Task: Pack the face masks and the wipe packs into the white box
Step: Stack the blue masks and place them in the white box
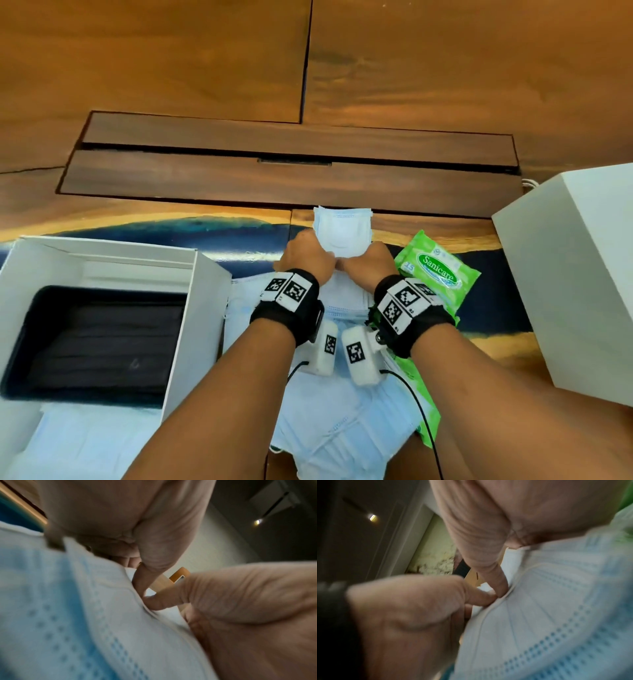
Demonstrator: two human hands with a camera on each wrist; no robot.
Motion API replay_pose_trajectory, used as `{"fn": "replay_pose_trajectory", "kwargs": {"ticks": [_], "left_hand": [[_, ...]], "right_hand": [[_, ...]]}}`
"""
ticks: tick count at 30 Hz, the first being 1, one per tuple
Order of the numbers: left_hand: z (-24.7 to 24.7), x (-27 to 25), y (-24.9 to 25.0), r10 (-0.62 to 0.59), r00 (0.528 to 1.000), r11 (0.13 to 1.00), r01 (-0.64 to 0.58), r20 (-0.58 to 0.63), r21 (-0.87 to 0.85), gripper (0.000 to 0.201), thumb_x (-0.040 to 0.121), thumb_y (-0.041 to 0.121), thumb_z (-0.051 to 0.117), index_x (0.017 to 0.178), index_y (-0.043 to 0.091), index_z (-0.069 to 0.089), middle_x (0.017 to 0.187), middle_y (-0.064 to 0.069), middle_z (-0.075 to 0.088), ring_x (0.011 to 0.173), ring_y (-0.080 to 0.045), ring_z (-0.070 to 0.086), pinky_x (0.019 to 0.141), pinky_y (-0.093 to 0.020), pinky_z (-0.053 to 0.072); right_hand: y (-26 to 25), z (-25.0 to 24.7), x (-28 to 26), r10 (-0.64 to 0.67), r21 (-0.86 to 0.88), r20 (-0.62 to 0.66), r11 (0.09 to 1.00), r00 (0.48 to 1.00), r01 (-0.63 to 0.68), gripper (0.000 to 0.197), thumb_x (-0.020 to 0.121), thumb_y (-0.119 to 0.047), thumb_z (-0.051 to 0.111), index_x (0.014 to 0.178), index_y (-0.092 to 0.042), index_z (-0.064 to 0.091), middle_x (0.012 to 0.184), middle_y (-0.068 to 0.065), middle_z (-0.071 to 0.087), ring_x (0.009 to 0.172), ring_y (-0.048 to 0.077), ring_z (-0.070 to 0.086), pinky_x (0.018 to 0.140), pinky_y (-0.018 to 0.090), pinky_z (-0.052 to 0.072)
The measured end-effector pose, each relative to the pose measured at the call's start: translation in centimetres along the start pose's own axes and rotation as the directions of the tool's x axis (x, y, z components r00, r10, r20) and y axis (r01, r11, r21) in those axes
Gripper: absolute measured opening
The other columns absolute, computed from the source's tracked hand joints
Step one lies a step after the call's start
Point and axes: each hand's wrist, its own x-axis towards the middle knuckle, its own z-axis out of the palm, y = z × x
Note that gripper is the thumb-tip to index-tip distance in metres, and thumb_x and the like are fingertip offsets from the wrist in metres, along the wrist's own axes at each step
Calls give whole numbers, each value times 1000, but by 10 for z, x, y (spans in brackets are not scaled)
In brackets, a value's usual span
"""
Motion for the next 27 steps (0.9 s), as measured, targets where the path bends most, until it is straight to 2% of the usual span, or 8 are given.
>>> {"fn": "replay_pose_trajectory", "kwargs": {"ticks": [2,5,10,13,16,21,24,27], "left_hand": [[-7,-6,-2,67,996,988,-74,-57,-135,18,87,23,63,104,21,67,105,-2,71,101,-27,65,91,-45,52],[-21,-22,-3,168,983,869,-183,-74,-460,21,90,14,63,108,23,68,109,0,72,98,-21,67,87,-38,56],[-24,-56,-13,146,988,617,-58,42,-784,31,90,4,60,118,18,64,116,-4,71,105,-27,68,94,-51,54],[-26,-81,-23,103,992,351,38,78,-936,38,94,-6,50,130,6,56,125,-12,66,113,-34,63,100,-54,48],[-22,-112,-28,76,994,103,71,79,-992,42,94,-11,47,134,-1,52,131,-17,62,118,-37,59,102,-53,46],[-8,-170,-38,125,982,159,123,144,-980,40,90,-7,57,129,1,57,126,-17,66,112,-34,63,91,-48,54],[-31,-180,-67,181,970,222,123,164,-967,46,89,12,66,133,3,53,125,-20,65,112,-36,63,83,-55,57],[-50,-190,-85,241,950,402,90,200,-911,51,87,29,70,132,9,54,126,-16,65,110,-35,65,71,-51,58]], "right_hand": [[-1,-8,-8,4,214,68,977,998,-18,24,78,-18,78,99,-12,69,107,6,72,93,19,70,78,33,57],[-1,-23,-25,-12,467,143,882,990,-57,44,78,-28,80,112,-8,62,109,7,72,94,21,71,78,35,58],[2,-43,-67,-76,607,347,778,935,-162,54,72,-25,77,119,-3,63,113,16,71,105,31,68,89,43,55],[13,-52,-95,-104,655,329,741,939,-148,46,74,-20,75,113,-1,60,109,17,69,90,30,67,64,35,59],[32,-50,-128,-148,771,305,619,941,-152,40,77,-19,70,115,-8,62,108,14,70,82,27,67,64,37,58],[46,-46,-169,-123,843,156,533,980,-67,37,86,-3,64,123,-3,60,115,19,69,86,30,70,64,37,59],[57,-77,-189,-139,799,126,602,982,-18,40,84,-1,65,123,2,59,114,20,69,89,29,70,69,39,61],[66,-95,-212,-185,703,189,711,964,-2,38,84,-2,65,121,1,60,111,18,71,86,27,72,70,40,60]]}}
